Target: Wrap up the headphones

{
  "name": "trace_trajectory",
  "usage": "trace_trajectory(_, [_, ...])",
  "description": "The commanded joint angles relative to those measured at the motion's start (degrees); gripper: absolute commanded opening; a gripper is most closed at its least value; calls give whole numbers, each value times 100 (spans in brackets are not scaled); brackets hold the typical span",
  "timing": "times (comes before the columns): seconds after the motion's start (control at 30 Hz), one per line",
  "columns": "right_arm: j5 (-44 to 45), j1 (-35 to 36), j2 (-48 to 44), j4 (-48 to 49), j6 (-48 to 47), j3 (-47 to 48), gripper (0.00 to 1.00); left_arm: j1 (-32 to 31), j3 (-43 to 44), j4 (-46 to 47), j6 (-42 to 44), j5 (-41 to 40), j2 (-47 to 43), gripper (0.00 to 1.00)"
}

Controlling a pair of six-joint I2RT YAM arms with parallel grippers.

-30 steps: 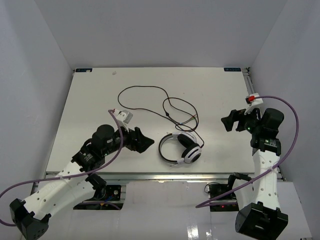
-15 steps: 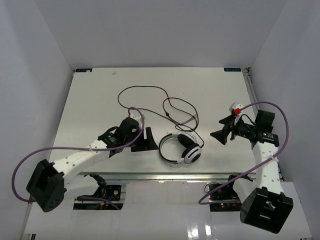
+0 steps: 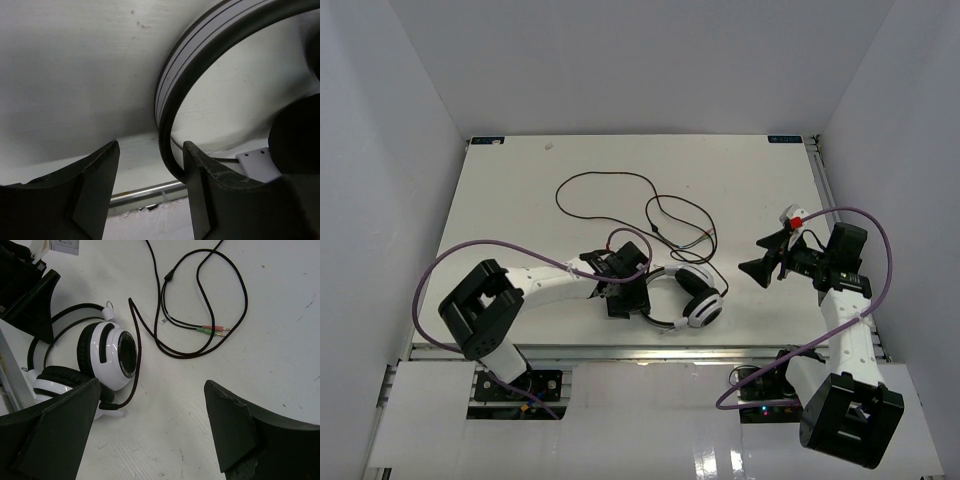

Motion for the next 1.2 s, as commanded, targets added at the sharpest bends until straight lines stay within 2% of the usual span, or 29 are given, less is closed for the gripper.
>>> trace_trajectory(0.0, [-253,22,-124,190,58,-42,90,-44,293,-125,-691,-639,373,62])
trace_trajectory(0.1, [-278,22,-156,168,49,-41,90,-44,589,-86,-739,-805,750,51])
trace_trajectory(0.2, [-323,22,-165,131,38,-30,90,-44,793,-75,-728,-851,1048,45])
trace_trajectory(0.23, [-331,22,-165,124,31,-24,90,-44,844,-70,-718,-878,1156,40])
trace_trajectory(0.27, [-344,22,-165,111,25,-24,90,-44,864,-76,-686,-898,1195,29])
trace_trajectory(0.4, [-348,22,-174,90,14,-16,90,-44,731,-105,-536,-915,1206,0])
trace_trajectory(0.53, [-473,22,-191,-22,-90,-15,90,-44,583,-373,-62,-1319,711,0])
trace_trajectory(0.6, [-725,30,-175,-360,-446,42,90,-44,789,-814,273,-1927,363,0])
trace_trajectory(0.73, [-1073,195,98,-1285,-1880,365,90,173,1846,-1973,1571,-3474,-114,0])
trace_trajectory(0.83, [-1108,480,452,-2413,-3283,771,90,462,2560,-2353,2790,-3783,-372,0])
trace_trajectory(0.87, [-1192,527,643,-2616,-4087,872,90,571,2685,-2354,3365,-3761,-449,0])
trace_trajectory(0.9, [-1239,586,763,-2878,-4160,983,90,635,2807,-2331,3684,-3680,-543,0])
trace_trajectory(1.0, [-1417,928,1226,-4212,-7297,1491,90,886,3335,-2431,4162,-3403,-912,0])
trace_trajectory(1.03, [-1455,1076,1419,-4517,-7862,1669,90,985,3496,-2489,4240,-3267,-974,0])
trace_trajectory(1.1, [-1489,1288,1794,-4923,-8485,1917,90,1129,3700,-2571,4329,-3072,-1158,0])
trace_trajectory(1.17, [-1540,1528,2054,-4923,-8883,2212,90,1198,4008,-2635,4340,-2701,-1296,0])
